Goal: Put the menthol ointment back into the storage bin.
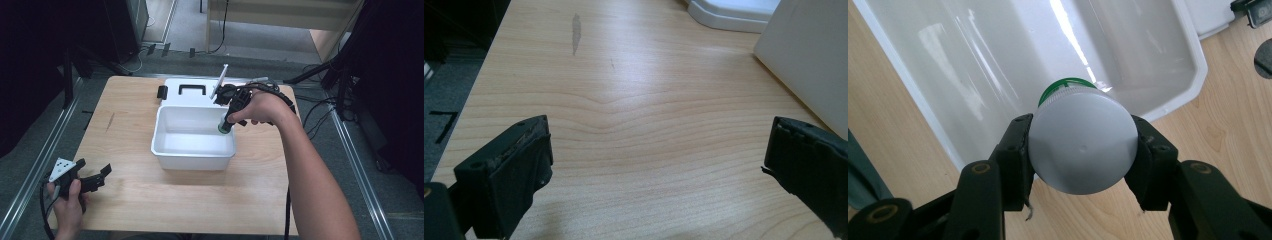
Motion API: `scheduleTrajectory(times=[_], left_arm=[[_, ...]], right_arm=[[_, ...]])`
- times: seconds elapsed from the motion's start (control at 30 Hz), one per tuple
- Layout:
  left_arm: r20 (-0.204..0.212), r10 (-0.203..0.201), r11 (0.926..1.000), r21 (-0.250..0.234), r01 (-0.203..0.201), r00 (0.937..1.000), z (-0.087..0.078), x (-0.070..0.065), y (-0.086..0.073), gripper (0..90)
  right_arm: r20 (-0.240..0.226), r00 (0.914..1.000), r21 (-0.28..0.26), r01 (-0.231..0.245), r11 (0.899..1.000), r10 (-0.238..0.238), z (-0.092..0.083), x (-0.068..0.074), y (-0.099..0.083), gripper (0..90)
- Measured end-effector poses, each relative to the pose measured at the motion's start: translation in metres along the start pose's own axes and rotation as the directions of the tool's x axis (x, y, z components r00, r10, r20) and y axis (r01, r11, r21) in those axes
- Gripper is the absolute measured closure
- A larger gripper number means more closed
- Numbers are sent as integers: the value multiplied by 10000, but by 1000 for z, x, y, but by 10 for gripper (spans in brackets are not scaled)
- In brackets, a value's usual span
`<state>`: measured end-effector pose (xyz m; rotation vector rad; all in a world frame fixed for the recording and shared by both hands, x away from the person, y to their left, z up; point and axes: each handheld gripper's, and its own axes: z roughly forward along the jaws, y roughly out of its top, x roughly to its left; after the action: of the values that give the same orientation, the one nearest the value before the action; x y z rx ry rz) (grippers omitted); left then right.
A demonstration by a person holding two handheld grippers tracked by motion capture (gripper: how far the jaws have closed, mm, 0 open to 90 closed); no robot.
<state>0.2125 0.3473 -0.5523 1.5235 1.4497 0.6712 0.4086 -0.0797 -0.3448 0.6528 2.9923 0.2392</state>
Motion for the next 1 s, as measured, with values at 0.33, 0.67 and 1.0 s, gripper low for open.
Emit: scheduleTrajectory(times=[0.33, 0.67, 1.0], left_arm=[[7, -29, 10000, 18, 29, 10000, 0, 0, 0, 0], [14, -91, 10000, 23, 91, 10000, 0, 0, 0, 0], [10, -100, 9999, 31, 100, 9999, 1, 0, 0, 0]], right_arm=[[-44, 9980, -105, 627, 9980, -628, 14, 3, 4, 514], [64, 9931, 142, 1170, 9930, -1171, 33, 2, 3, 514], [336, 9790, 439, 1993, 9789, -2009, 52, 6, 2, 513]])
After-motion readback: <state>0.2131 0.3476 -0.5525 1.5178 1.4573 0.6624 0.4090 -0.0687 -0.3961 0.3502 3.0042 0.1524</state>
